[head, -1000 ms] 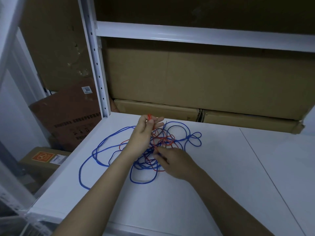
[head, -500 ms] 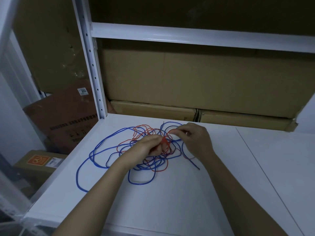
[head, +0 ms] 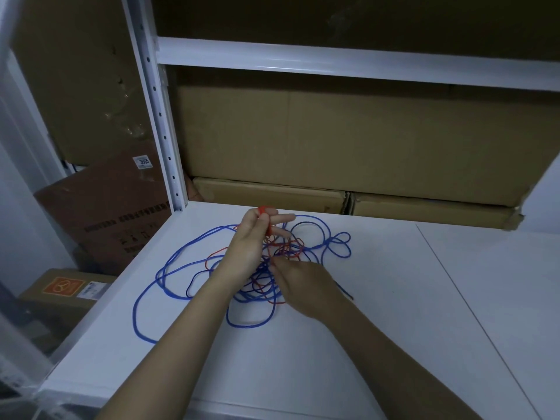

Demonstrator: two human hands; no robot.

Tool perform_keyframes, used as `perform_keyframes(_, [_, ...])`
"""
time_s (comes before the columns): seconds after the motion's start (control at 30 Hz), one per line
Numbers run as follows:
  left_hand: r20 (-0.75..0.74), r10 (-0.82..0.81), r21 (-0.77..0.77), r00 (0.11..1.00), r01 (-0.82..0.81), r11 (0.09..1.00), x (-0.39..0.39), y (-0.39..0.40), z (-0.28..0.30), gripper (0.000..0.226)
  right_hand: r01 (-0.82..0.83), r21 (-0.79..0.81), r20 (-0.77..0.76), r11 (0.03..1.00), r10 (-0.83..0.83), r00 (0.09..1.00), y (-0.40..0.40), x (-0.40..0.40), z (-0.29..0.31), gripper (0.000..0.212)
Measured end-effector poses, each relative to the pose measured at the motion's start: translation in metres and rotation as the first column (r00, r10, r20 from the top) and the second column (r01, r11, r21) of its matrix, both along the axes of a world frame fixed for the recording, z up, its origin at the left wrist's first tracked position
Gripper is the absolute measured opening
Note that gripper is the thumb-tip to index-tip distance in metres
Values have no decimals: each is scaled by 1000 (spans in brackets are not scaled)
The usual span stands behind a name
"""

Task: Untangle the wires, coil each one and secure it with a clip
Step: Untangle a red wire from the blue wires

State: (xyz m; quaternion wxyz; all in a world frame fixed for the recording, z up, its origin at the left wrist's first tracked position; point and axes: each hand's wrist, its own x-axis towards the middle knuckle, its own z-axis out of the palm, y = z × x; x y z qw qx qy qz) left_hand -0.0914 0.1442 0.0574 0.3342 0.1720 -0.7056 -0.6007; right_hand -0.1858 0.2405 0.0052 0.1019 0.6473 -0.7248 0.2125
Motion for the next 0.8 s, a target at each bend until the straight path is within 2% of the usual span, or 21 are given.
perform_keyframes(0.07, [103,116,-237,988,-89,967,2,-7,-8,23,-30,-94,26,995,33,999,1,-1,-2,40])
perform_keyframes(0.13, [221,245,-500,944,-106,860,7,-16,-17,24,-66,-141,85,988,78,993,4,-4,1,33])
perform_keyframes(0.2, [305,329,-655,894,-54,754,12,-22,-22,25,-88,-141,233,986,119,965,8,-7,7,24])
perform_keyframes(0.23, [348,339,-679,874,-15,734,15,-24,-23,27,-80,-160,313,984,128,941,9,-11,10,19])
perform_keyframes(0.3, [458,283,-624,843,78,777,21,-24,-23,31,-33,-244,364,969,123,923,10,-20,16,13])
perform_keyframes(0.4, [537,84,-445,840,197,874,25,-20,-22,37,60,-347,264,936,36,964,7,-37,23,17])
perform_keyframes(0.47, [452,-98,-303,886,257,918,26,-13,-14,40,90,-398,273,913,24,962,3,-44,26,15])
perform_keyframes(0.53, [271,-270,-92,924,304,948,23,-7,-5,42,107,-367,423,924,63,904,-1,-43,27,12])
perform_keyframes(0.57, [149,-300,23,942,300,954,22,-5,-2,43,116,-321,526,940,74,847,-3,-40,26,13])
perform_keyframes(0.63, [-81,-268,171,960,278,945,20,-2,5,41,107,-224,670,969,74,739,-4,-33,24,18])
perform_keyframes(0.67, [-155,-240,183,958,266,946,18,-1,7,39,88,-189,706,978,73,704,-4,-30,20,22])
perform_keyframes(0.73, [-203,-171,158,964,205,966,12,-3,7,37,22,-124,745,992,79,662,-3,-22,16,25])
perform_keyframes(0.8, [-144,-93,119,985,110,987,4,-6,4,35,-55,-33,728,998,62,683,-4,-14,12,23])
